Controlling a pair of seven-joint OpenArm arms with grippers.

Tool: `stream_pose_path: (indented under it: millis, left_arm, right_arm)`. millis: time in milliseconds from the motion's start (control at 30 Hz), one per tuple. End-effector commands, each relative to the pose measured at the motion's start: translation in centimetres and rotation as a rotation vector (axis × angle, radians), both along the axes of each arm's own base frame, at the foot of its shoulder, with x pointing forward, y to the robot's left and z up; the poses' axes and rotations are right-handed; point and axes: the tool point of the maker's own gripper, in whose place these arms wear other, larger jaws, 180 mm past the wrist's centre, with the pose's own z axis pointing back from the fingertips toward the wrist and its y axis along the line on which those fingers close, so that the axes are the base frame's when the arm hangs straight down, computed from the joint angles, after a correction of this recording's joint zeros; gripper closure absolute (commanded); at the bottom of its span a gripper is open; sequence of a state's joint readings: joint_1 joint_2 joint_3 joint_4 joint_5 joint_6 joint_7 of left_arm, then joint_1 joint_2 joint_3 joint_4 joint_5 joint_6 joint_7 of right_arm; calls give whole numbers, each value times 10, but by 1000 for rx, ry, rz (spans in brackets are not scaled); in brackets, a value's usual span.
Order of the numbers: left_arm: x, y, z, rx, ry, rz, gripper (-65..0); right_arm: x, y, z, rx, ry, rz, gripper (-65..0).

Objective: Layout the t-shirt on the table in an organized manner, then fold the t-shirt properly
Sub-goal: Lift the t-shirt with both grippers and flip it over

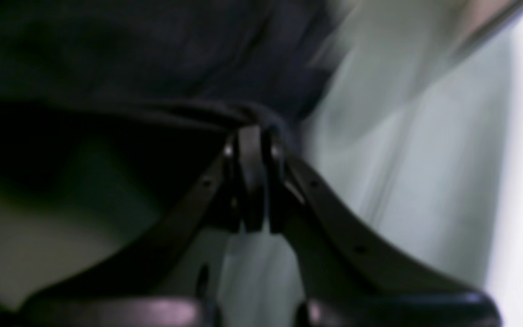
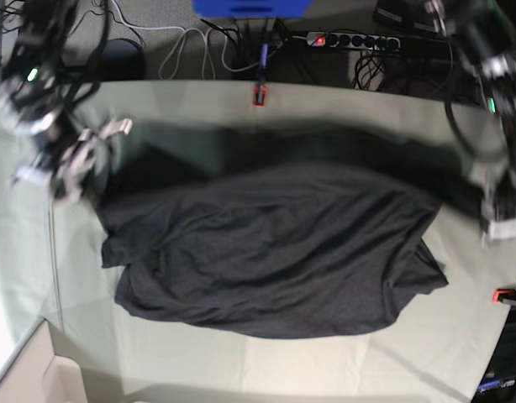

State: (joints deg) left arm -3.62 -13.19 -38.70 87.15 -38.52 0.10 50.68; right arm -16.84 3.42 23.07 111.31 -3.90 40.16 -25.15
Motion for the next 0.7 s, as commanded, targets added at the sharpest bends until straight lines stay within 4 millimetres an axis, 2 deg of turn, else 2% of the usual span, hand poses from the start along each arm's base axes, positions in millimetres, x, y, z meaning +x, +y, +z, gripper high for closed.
stream_pose_path:
  millis: [0, 100, 200, 333, 400, 533, 667]
  left_arm:
    - [17, 2, 29, 34, -63, -19, 0]
    - [64, -25, 78, 45, -164, -112, 0]
    - [108, -53, 136, 74, -284, -192, 0]
    - [159, -77, 185, 149, -332, -251, 0]
    - [183, -84, 204, 148, -333, -266, 0]
    - [233, -99, 263, 141, -410, -274, 0]
    - [270, -114, 326, 228, -490, -272, 0]
  right_arm:
    - [19, -4, 24, -20, -72, 6, 0]
    - [64, -28, 59, -99, -121, -32, 0]
    - [107, -60, 102, -169, -165, -93, 0]
    - [151, -92, 161, -198, -239, -159, 0]
    - [168, -107, 188, -199, -272, -188, 0]
    - [199, -132, 247, -178, -347, -225, 0]
    - [224, -138, 300, -185, -406, -211, 0]
